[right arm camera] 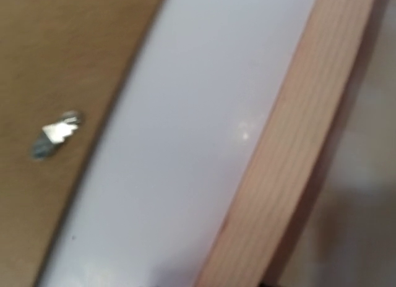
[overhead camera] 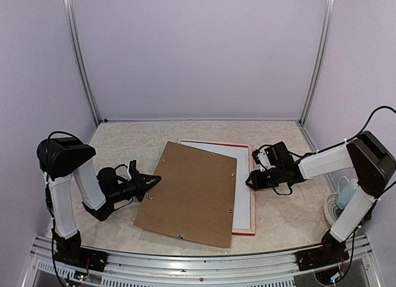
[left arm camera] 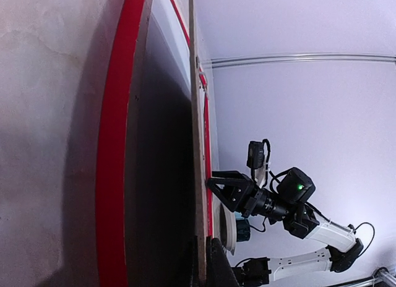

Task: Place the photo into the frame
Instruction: Move the frame body to the center of the board.

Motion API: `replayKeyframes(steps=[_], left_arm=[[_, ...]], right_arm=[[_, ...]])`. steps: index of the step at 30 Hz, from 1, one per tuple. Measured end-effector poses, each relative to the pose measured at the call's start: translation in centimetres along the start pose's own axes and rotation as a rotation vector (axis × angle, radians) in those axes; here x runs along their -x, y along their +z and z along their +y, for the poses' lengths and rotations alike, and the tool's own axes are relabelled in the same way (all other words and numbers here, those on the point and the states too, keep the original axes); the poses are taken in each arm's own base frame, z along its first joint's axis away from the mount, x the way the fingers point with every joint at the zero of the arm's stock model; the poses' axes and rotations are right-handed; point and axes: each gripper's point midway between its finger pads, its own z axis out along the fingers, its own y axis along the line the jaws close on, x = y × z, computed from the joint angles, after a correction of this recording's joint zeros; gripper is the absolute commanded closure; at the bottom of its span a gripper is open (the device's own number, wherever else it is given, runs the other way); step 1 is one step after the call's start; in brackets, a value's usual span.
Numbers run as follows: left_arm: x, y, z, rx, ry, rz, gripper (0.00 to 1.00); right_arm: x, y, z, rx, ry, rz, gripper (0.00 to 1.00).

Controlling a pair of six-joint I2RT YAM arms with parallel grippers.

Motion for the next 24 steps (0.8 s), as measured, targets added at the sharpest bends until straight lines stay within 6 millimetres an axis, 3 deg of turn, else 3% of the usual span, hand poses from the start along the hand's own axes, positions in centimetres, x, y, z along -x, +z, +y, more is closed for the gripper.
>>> replayKeyframes(steps=[7, 24], left_arm=[[0.1, 0.0, 0.0, 0.001, 0.0, -0.005, 1.0], [0.1, -0.7, 1.0, 0.042, 0.006, -0.042, 1.0]], right_arm=[[-0.6, 0.5, 2.2, 0.039, -0.032, -0.012, 0.62], [-2.4, -0.1, 4.2, 0.071, -0.002, -0.007, 0.65]])
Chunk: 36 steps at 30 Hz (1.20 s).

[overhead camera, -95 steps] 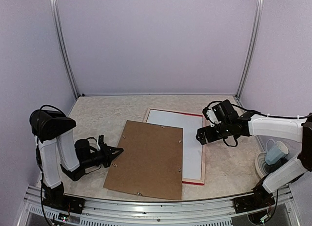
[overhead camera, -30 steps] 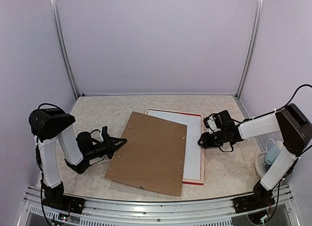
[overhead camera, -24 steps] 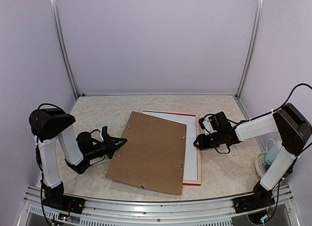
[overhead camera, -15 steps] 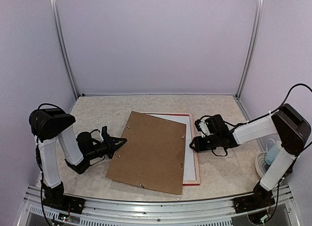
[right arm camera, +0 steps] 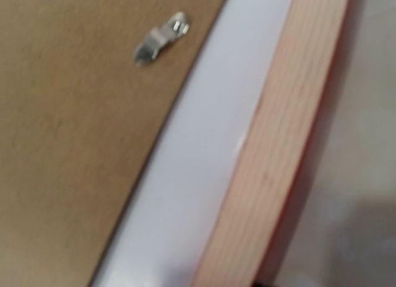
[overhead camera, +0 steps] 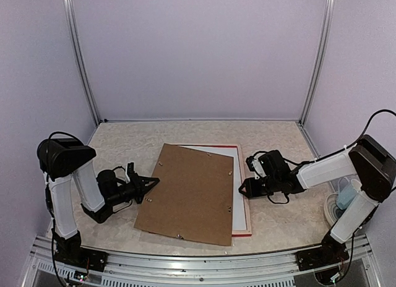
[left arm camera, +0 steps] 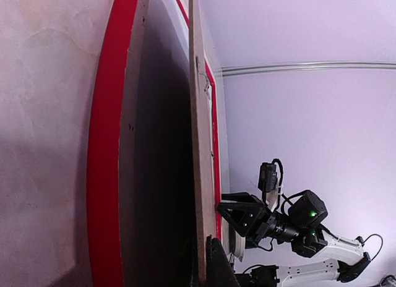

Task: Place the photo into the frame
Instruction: Move the frame body to the center of the board.

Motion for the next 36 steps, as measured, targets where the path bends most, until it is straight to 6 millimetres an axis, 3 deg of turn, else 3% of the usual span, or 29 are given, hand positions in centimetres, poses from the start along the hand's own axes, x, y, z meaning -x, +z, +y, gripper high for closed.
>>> replayKeyframes(steps=[16, 36], left_arm=[[-0.3, 0.2, 0.0, 0.004, 0.006, -0.008, 1.0], [-0.9, 0.5, 0.0, 0.02, 0.025, -0.04, 1.0]], right_arm=[[-1.8, -0.8, 1.0, 0.001, 0.051, 0.006, 0.75], [-2.7, -1.1, 1.9, -0.003, 0.083, 0.001, 0.76]])
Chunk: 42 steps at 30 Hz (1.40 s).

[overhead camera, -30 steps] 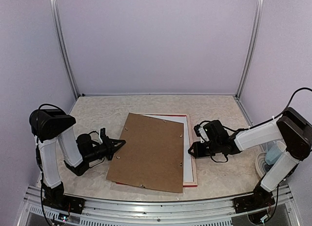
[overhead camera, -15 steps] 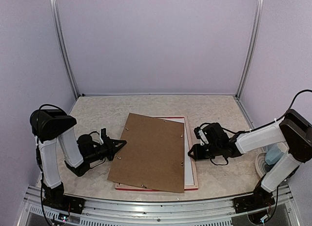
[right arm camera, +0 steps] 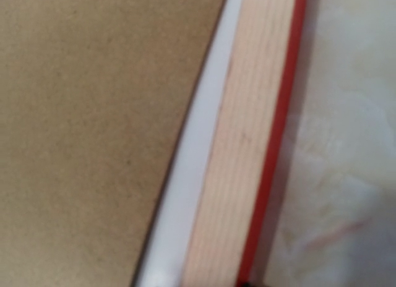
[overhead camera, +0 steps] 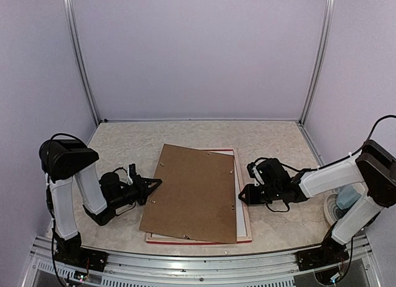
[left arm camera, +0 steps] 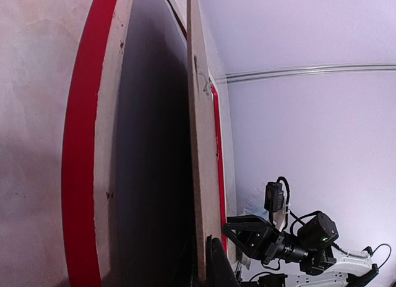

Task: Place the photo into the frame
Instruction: Move the frame body to the center of the board.

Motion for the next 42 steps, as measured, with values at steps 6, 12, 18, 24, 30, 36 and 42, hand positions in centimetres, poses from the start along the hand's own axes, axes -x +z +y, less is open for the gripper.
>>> replayKeyframes(steps=[6, 12, 18, 24, 30, 36, 42], left_arm=[[-0.2, -0.1, 0.2, 0.012, 0.003, -0.009, 1.0], [-0.6, -0.5, 0.5, 0.032, 0.009, -0.023, 1.0], [-0.9, -1.0, 0.3, 0.04, 0.025, -0.041, 1.0], [-1.0, -1.3, 0.2, 0.047, 0.031, -0.059, 1.0], [-1.2, -1.7, 0.4, 0.061, 0.035, -0.076, 1.0], [-1.2, -2.2, 0.2, 0.066, 0.038, -0.092, 1.0], [-1.1, -2.4, 0.1, 0.065, 0.039, -0.102, 1.0]], right_arm=[[0.0, 0.0, 0.1, -0.008, 0.019, -0.009, 0.79], [-0.1, 0.0, 0.3, -0.01, 0.036, -0.014, 0.81], [-0.2, 0.0, 0.4, -0.009, 0.051, -0.018, 0.83], [-0.2, 0.1, 0.5, -0.013, 0.069, -0.024, 0.84], [-0.2, 0.1, 0.6, -0.011, 0.081, -0.029, 0.85], [-0.2, 0.2, 0.8, -0.006, 0.091, -0.033, 0.88], [-0.1, 0.4, 0.9, 0.001, 0.108, -0.037, 0.93]])
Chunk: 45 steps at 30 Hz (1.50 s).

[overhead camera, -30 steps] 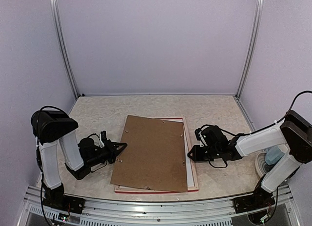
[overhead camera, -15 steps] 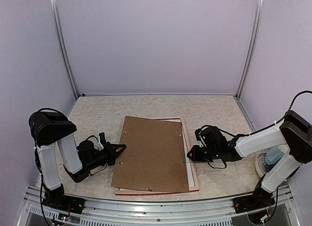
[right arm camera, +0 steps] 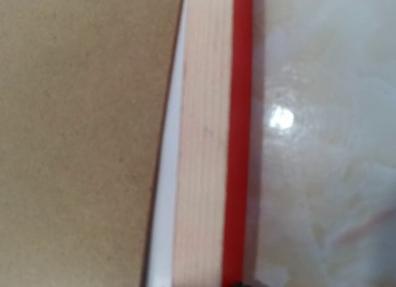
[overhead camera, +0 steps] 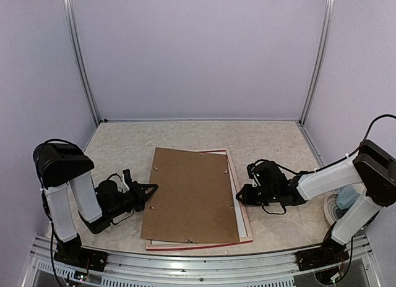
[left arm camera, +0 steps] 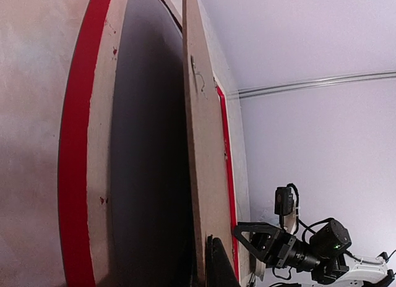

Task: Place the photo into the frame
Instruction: Move the frame body to the center of the board.

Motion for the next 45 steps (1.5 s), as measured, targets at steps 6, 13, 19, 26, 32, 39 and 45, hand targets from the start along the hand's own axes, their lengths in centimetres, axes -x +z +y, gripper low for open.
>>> replayKeyframes(steps=[6, 13, 19, 26, 32, 39, 45], left_arm=[[0.0, -0.4, -0.2, 0.0, 0.002, -0.011, 1.0], [0.1, -1.4, -0.6, 0.002, 0.011, -0.043, 1.0], [0.0, -1.6, -0.5, 0.008, 0.012, -0.046, 1.0], [-0.4, -1.9, -0.2, 0.022, 0.016, -0.054, 1.0], [-0.5, -2.2, -0.4, 0.023, 0.021, -0.066, 1.0], [-0.5, -1.4, -0.9, 0.005, 0.021, -0.067, 1.0], [-0.8, -0.4, -0.4, 0.016, 0.022, -0.06, 1.0]], right_arm=[[0.2, 0.3, 0.2, 0.01, 0.02, -0.01, 0.95], [0.2, 0.5, 0.5, 0.022, 0.036, -0.017, 0.99], [0.2, 0.5, 0.5, 0.014, 0.046, -0.025, 1.0], [0.4, 0.3, 0.0, -0.019, 0.058, -0.04, 1.0], [0.3, 0.0, -0.3, -0.044, 0.071, -0.047, 1.0], [0.4, 0.0, -0.3, -0.048, 0.071, -0.047, 1.0], [0.2, 0.0, -0.1, -0.044, 0.065, -0.043, 1.0]])
